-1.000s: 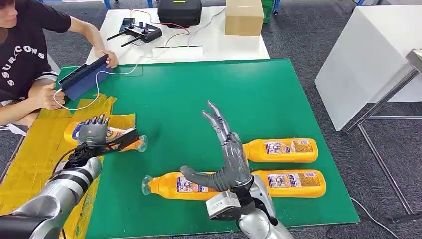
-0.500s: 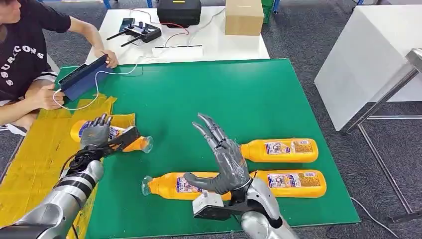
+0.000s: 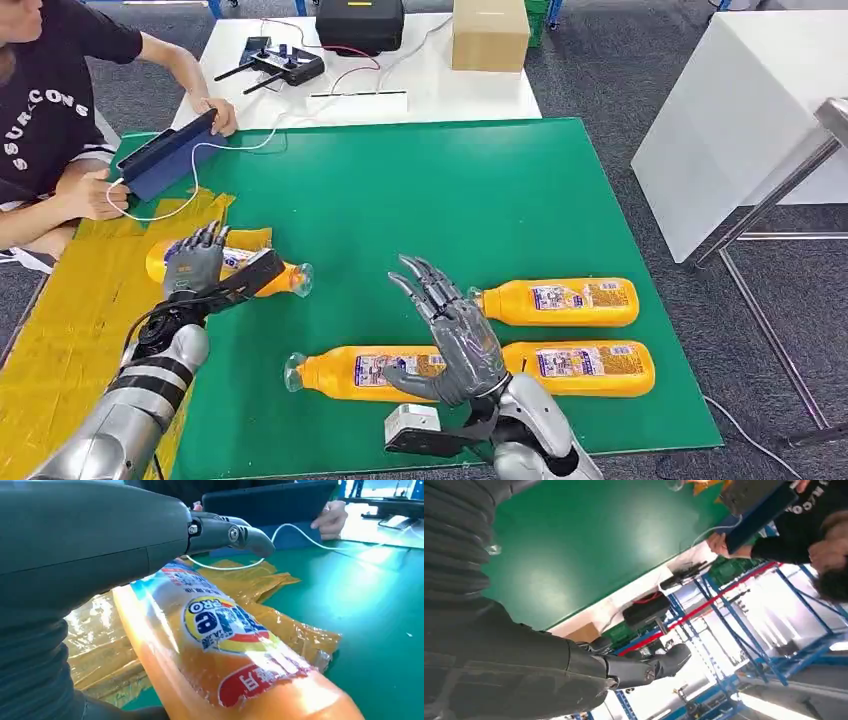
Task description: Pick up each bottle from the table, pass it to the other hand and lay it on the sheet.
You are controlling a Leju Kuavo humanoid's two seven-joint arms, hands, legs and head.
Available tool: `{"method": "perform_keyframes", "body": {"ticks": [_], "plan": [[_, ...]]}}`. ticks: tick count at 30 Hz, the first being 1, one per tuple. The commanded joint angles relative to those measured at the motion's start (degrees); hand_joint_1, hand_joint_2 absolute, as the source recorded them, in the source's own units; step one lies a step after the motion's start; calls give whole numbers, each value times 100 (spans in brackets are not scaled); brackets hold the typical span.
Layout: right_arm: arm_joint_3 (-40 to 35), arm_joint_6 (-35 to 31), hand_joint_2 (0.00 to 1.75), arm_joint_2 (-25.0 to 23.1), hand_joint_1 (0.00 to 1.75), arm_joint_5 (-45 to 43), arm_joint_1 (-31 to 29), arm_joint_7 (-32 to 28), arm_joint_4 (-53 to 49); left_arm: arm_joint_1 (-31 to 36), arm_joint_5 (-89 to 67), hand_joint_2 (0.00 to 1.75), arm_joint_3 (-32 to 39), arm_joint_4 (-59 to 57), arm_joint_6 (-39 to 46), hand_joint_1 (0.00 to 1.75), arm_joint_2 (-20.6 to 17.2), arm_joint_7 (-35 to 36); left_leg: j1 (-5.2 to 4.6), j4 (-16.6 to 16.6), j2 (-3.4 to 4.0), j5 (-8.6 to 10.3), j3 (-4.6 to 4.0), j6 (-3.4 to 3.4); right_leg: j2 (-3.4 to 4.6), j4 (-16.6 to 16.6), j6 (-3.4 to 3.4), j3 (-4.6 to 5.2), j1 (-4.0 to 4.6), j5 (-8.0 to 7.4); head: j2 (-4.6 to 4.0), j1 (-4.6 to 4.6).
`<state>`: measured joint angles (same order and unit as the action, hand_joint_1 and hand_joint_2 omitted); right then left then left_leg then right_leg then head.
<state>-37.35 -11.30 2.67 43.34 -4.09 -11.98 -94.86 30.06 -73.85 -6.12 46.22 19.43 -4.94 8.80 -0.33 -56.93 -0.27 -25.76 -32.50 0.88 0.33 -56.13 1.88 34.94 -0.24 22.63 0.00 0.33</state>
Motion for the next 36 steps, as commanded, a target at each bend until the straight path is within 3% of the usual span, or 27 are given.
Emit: {"method": "perform_keyframes", "body": {"ticks": [1,5,10,14,16,22,36], "plan": [[-95,211,175,337,0,481,40,327,423,-169,-427,175,86,689,-5,0,-175,452,11,4,10,-15,31,-8,5,11,-2,-33,11,9,0,-2],[-208,235,175,404,0,592,21,366,519,-251,-721,175,151,792,66,0,-190,640,9,5,5,-14,32,-8,0,11,-1,-35,9,10,0,-2],[-339,490,175,704,0,1011,-7,762,755,-532,339,175,319,1375,-39,0,63,-202,10,5,4,-13,32,-6,-1,14,-1,-38,10,8,0,-2],[-348,468,175,740,0,1062,-16,774,878,-659,521,175,269,1656,-102,0,93,-253,5,5,-3,-7,19,-4,-5,13,1,-24,5,5,0,-2],[-383,490,175,800,0,1238,-9,939,937,-889,1715,175,304,2143,-218,0,218,-1071,7,3,-1,-13,28,-6,-5,12,0,-33,8,10,0,0],[-352,382,175,772,0,1501,-108,1167,1326,-1727,4123,175,-56,3800,-897,0,366,-2306,6,4,6,-18,29,-5,1,14,1,-32,6,12,0,-2],[-186,522,175,514,0,1386,-446,1197,2014,-1937,4880,175,-579,4403,-1141,0,480,-2744,7,3,8,-17,29,-6,1,12,-1,-29,7,8,0,-4]]}}
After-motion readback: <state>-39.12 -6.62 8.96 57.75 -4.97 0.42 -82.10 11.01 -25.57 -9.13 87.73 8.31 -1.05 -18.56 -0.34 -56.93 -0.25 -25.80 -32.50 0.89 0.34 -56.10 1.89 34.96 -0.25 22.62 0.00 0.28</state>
